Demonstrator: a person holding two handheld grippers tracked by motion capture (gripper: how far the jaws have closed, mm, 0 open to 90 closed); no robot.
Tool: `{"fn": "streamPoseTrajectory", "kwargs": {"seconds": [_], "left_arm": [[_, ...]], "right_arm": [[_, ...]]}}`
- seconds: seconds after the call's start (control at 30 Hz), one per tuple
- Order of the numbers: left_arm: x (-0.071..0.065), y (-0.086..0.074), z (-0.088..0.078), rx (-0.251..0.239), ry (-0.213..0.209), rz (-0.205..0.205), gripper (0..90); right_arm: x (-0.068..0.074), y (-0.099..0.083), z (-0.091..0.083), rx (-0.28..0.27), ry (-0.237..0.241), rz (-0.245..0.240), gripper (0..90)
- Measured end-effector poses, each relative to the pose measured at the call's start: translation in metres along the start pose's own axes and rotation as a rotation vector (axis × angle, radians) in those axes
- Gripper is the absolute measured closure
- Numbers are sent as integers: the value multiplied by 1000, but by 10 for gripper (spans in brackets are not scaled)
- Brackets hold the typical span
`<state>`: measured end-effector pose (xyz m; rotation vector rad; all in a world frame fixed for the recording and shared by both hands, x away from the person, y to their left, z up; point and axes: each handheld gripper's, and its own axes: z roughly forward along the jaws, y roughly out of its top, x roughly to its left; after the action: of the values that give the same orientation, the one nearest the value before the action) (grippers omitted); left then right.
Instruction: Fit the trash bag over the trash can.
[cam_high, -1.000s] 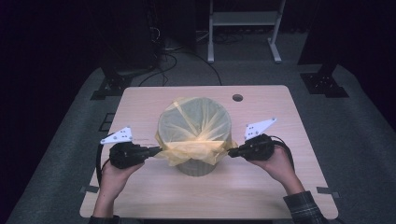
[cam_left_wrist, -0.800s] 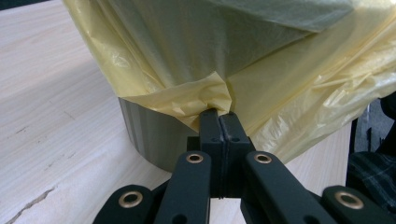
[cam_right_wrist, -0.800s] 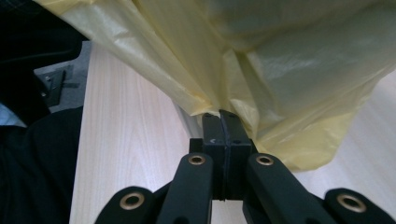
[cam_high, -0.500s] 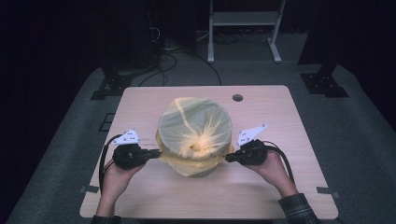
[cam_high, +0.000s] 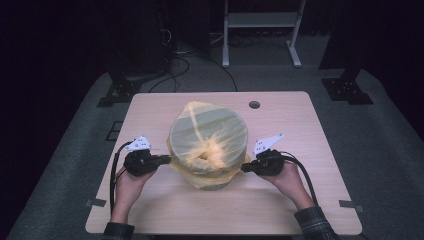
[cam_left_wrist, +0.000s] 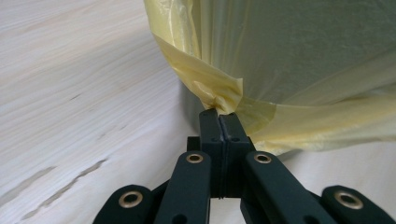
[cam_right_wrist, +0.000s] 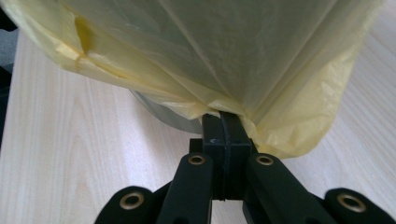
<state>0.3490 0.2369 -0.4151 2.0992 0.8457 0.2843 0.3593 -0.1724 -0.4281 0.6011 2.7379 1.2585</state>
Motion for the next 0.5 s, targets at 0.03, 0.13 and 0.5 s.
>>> {"fn": "streamPoseTrajectory", "kwargs": {"seconds": [0.03,0.13,0.5], "left_arm": [[2,-3,5,18,2,-7,900],[6,-12,15,21,-34,-38,900],[4,-3,-3,-122,-31,-24,897]], "right_arm": [[2,2,-3,-30,-1,-8,889],[8,8,-13,-63,-32,-29,890],[-8,-15,7,20,-37,42,900]]}}
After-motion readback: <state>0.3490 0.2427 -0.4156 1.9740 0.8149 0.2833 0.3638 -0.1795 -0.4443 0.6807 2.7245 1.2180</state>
